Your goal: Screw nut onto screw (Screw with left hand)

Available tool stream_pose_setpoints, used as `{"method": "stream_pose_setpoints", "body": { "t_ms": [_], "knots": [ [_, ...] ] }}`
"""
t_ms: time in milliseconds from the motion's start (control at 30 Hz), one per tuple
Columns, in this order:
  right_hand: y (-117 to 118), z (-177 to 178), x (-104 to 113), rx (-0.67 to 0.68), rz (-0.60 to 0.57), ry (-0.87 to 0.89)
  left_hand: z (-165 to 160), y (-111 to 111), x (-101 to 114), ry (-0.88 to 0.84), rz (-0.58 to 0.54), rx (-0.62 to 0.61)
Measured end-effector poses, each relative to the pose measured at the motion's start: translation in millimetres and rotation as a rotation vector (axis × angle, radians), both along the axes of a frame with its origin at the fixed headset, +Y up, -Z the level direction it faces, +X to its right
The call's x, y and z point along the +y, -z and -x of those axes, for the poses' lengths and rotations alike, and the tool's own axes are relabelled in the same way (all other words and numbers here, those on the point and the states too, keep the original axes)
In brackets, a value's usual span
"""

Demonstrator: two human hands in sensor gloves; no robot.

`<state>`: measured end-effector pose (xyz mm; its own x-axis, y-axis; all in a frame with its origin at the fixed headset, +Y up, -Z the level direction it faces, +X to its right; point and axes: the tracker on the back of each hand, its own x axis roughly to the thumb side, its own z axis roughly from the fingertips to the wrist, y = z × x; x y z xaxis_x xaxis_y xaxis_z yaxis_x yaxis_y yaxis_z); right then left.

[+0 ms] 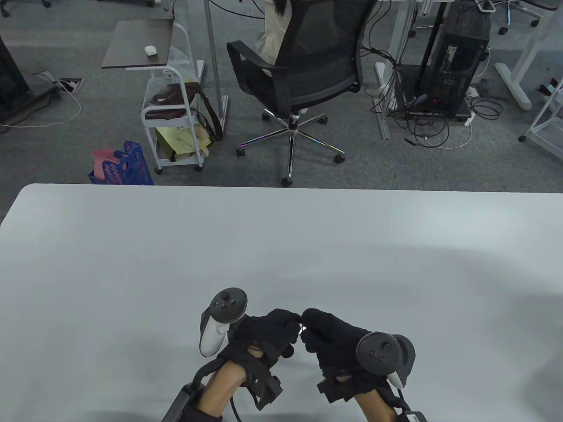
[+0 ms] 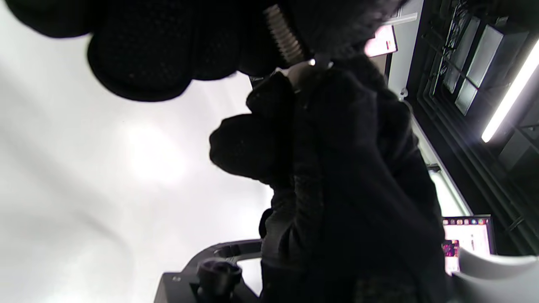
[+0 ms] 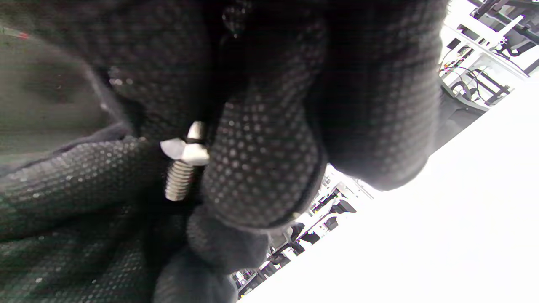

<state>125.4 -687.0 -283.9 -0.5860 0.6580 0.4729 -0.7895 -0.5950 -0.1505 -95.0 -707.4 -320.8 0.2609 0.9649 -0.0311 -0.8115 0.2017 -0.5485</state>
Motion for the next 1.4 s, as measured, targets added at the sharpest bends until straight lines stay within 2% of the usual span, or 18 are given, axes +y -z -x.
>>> {"method": "stream_pose_setpoints", "body": {
  "t_ms": [233,333,433,500,633,800,900,1167,1267,1400],
  "knots": [
    [1.3,-0.7,-0.8,-0.004,0.026,0.036,0.1,-2.8,14.3,0.102,-0.151,0.143],
    [2.4,-2.5,-1.4,-0.013,0.043,0.032,-4.4,-2.5,22.0,0.197,-0.239,0.181],
    [2.8,-6.0,1.9,-0.053,0.005,-0.052,-11.6,1.1,29.6,0.390,-0.393,0.209],
    [3.9,-11.1,4.2,-0.095,-0.041,-0.147,-20.4,6.7,31.9,0.589,-0.499,0.203],
    [8.7,-23.4,3.2,-0.140,-0.040,-0.217,-45.1,20.3,21.5,0.947,-0.587,0.115],
    [15.2,-33.7,-1.9,-0.161,0.012,-0.232,-78.2,37.5,-2.3,1.260,-0.574,0.004],
    [17.1,-36.7,-2.0,-0.172,0.013,-0.250,-93.6,40.0,-14.0,1.393,-0.604,-0.048],
    [23.7,-42.1,-9.1,-0.191,0.067,-0.363,-101.0,46.2,-34.4,1.460,-0.524,-0.108],
    [24.2,-43.3,-9.2,-0.193,0.071,-0.391,-102.3,46.4,-37.8,1.480,-0.551,-0.105],
    [24.8,-44.7,-10.0,-0.195,0.089,-0.434,-102.3,46.2,-38.4,1.480,-0.531,-0.091]
  ]
}}
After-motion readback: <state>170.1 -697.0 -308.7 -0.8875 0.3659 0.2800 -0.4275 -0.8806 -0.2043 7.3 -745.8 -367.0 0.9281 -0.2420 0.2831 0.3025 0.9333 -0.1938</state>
